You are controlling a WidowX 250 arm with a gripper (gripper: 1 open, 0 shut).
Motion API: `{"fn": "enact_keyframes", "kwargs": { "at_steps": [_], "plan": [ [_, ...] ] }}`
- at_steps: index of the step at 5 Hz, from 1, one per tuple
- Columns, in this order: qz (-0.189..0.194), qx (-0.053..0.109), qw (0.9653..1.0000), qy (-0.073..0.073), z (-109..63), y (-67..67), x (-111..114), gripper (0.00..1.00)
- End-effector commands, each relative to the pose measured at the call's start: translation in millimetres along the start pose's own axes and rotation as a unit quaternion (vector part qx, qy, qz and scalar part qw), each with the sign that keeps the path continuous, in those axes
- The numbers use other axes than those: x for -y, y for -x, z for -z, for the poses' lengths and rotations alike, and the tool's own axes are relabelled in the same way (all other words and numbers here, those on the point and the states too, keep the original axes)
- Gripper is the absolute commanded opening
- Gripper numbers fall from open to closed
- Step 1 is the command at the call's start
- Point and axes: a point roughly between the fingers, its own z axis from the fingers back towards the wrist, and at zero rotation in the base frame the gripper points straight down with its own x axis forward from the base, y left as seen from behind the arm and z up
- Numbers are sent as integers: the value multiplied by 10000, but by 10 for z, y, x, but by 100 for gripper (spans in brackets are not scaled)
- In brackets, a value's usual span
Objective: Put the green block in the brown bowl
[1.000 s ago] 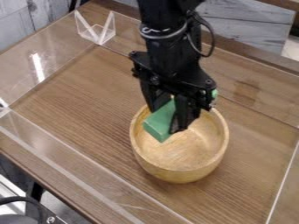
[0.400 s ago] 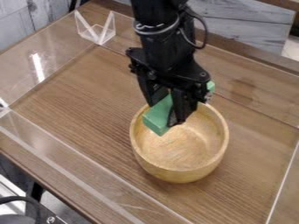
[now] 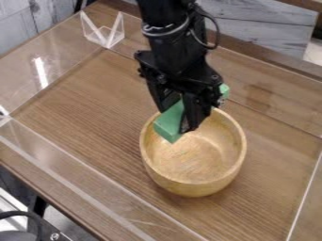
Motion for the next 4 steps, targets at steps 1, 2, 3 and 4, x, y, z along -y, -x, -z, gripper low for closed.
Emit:
{"fn": "enact_keyframes", "kwargs": {
  "at_steps": [1, 2, 3, 4],
  "plan": [
    [77, 350, 9994, -12, -125, -164, -33, 0],
    [77, 405, 9992, 2, -116, -196, -62, 0],
    [86, 455, 9989, 16, -103, -229, -89, 0],
    [96, 509, 9987, 26, -89, -261, -118, 0]
  ]
}}
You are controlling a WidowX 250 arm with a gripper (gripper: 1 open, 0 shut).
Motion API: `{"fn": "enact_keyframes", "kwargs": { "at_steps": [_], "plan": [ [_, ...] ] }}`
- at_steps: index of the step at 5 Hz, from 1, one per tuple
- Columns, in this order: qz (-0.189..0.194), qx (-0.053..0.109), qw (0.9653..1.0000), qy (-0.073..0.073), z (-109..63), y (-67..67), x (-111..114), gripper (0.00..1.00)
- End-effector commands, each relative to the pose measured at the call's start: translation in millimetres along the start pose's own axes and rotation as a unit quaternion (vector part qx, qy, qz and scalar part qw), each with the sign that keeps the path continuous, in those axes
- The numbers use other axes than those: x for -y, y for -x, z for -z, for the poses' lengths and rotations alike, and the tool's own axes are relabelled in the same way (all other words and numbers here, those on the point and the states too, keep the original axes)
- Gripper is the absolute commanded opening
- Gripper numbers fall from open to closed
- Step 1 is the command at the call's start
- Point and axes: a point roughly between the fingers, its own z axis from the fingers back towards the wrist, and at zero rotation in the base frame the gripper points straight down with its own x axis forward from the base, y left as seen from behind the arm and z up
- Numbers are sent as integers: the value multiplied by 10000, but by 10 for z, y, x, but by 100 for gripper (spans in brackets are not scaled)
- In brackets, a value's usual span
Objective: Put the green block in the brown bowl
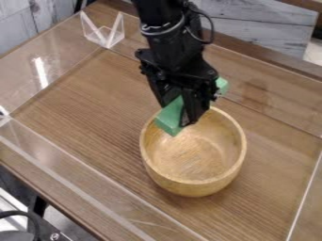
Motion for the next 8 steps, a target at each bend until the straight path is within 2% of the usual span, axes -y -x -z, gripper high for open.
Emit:
{"fn": "enact_keyframes", "kwargs": {
  "at_steps": [1, 8],
  "plan": [
    [87, 383, 9992, -37, -129, -187, -32, 0],
    [212, 693, 9974, 1, -88, -346, -287, 0]
  ]
}}
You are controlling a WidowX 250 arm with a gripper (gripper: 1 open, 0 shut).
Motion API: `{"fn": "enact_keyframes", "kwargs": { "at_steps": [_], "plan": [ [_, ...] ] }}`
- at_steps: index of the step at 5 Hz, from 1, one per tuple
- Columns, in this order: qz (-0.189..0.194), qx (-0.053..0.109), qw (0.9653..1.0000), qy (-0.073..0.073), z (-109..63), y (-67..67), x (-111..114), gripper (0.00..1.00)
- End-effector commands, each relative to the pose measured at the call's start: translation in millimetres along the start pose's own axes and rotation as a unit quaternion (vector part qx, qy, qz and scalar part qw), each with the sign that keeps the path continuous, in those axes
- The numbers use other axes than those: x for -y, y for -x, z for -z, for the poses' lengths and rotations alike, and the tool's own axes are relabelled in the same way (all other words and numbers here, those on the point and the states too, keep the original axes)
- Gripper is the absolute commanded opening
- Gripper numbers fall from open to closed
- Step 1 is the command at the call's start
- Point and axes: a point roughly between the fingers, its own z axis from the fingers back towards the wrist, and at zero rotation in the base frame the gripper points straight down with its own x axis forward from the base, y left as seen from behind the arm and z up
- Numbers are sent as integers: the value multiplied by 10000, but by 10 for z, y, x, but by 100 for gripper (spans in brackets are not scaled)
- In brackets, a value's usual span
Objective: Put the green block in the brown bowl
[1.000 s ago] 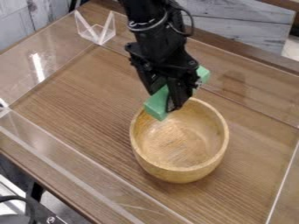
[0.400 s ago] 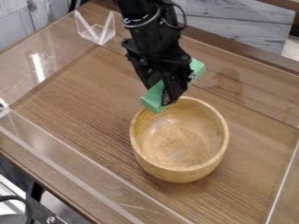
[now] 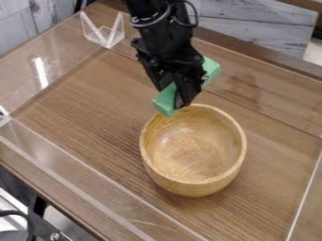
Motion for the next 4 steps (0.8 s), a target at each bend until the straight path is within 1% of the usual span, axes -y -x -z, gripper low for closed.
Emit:
{"fn": "enact_keyframes", "kwargs": {
  "at_steps": [1, 2, 4],
  "plan": [
    [106, 340, 9993, -86, -119, -166, -45, 0],
    [148, 366, 9992, -81, -96, -178, -57, 0],
    [483, 256, 9985, -5, 46, -106, 157, 0]
  ]
}}
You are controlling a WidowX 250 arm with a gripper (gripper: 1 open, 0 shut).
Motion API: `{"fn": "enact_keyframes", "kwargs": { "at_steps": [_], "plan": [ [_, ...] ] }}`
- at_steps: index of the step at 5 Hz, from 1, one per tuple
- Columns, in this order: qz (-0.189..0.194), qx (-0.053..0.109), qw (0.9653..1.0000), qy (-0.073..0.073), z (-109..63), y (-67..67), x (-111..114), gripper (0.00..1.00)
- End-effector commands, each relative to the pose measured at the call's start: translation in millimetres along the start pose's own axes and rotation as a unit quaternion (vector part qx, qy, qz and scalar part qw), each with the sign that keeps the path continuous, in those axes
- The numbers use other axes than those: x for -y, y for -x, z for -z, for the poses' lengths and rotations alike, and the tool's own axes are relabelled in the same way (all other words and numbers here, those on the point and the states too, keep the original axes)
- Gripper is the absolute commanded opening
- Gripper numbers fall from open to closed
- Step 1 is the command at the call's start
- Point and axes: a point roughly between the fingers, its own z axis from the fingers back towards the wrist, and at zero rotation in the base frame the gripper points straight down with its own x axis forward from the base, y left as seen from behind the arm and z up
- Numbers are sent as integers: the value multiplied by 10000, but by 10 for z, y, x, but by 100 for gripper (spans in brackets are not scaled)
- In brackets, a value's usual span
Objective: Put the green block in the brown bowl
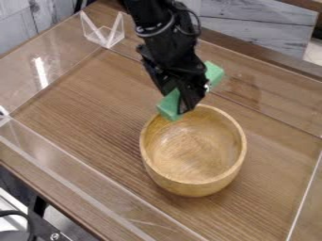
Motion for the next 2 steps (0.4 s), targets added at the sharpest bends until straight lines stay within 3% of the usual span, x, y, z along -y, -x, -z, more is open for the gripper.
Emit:
{"fn": "enact_keyframes", "kwargs": {
  "at_steps": [1, 2],
  "plan": [
    [209, 148, 9997, -41, -41, -67, 83, 0],
    [333, 60, 9994, -18, 46, -39, 178, 0]
  ]
}}
